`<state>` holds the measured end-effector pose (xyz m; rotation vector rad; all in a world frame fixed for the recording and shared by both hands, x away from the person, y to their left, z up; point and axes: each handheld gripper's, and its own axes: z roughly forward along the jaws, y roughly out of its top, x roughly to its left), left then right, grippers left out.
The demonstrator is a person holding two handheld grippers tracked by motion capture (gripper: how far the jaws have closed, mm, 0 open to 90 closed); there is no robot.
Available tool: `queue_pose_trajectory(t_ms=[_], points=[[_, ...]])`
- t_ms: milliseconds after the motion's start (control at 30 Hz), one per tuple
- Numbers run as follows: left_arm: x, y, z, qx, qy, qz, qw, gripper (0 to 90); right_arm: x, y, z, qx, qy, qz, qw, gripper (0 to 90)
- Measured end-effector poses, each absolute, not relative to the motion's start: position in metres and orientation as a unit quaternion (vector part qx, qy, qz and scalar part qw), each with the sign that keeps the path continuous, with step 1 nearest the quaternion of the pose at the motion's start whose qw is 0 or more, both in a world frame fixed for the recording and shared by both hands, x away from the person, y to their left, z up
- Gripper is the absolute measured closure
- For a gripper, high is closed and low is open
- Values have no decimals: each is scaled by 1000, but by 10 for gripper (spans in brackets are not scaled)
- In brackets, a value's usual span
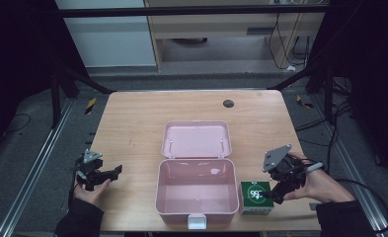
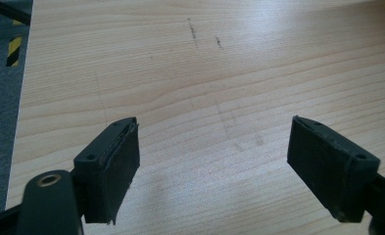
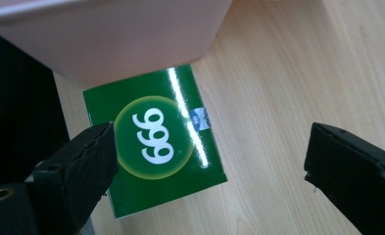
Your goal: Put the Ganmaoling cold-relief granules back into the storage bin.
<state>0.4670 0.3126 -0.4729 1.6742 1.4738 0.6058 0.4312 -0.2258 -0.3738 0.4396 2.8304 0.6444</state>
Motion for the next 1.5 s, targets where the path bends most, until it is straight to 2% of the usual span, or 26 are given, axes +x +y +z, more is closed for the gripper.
queue_pose_trajectory(t_ms=[700,1500], points=[[467,312,-473,664,582,240,403,189,425,-212,-405,122,973,181,71,28],[467,312,-473,665,581,240,404,189,427,-195,-430,98,983,148,51,37]])
